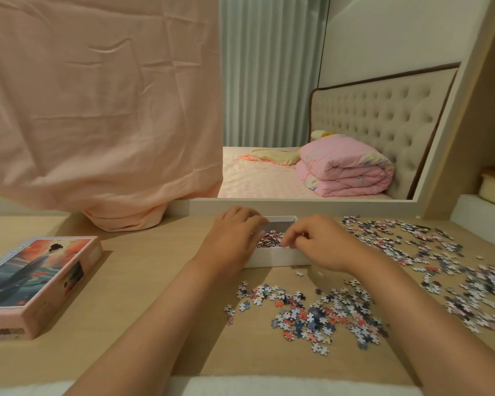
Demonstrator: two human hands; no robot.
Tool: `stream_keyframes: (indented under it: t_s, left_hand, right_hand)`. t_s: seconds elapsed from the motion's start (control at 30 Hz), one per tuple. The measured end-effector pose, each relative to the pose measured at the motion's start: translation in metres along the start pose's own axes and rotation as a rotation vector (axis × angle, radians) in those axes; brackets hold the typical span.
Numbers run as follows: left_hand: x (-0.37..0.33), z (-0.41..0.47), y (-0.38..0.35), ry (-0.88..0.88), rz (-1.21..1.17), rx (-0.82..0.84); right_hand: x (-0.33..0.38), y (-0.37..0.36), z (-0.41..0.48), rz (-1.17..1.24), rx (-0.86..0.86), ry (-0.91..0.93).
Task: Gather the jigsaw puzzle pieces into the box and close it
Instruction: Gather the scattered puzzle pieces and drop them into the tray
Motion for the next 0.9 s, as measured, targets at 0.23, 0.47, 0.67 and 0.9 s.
stream_keyframes:
  t_s: [0.23, 0.47, 0.67, 0.9]
  left_hand:
    - [-0.068, -0.02, -0.019, 0.033, -0.116, 0.487]
    - [-0.089, -0.069, -0.057, 0.104, -0.071, 0.882]
    - [-0.086, -0.062, -0.051, 0.01, -0.062, 0.71]
    - [-0.072, -0.052, -0.044, 0.045, -0.215, 0.585]
  right_hand:
    - [-0.024, -0.038, -0.039, -0.133, 0.308, 0.0]
    - [-0.03, -0.035, -0.048, -0.151, 0.336, -0.02]
    - [-0.051, -0.019, -0.068, -0.239, 0.475, -0.262]
    - [-0.039, -0.034, -0.062, -0.183, 0.44, -0.232]
Point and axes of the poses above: each hand's wrist, its own z-axis towards the middle knuckle, its own y-axis out of the back of the hand, x = y × z, the point moved 9 cm from there along z, towards the middle knuckle, and after that the axes turned 1 degree about -z, right-handed, at the moved point
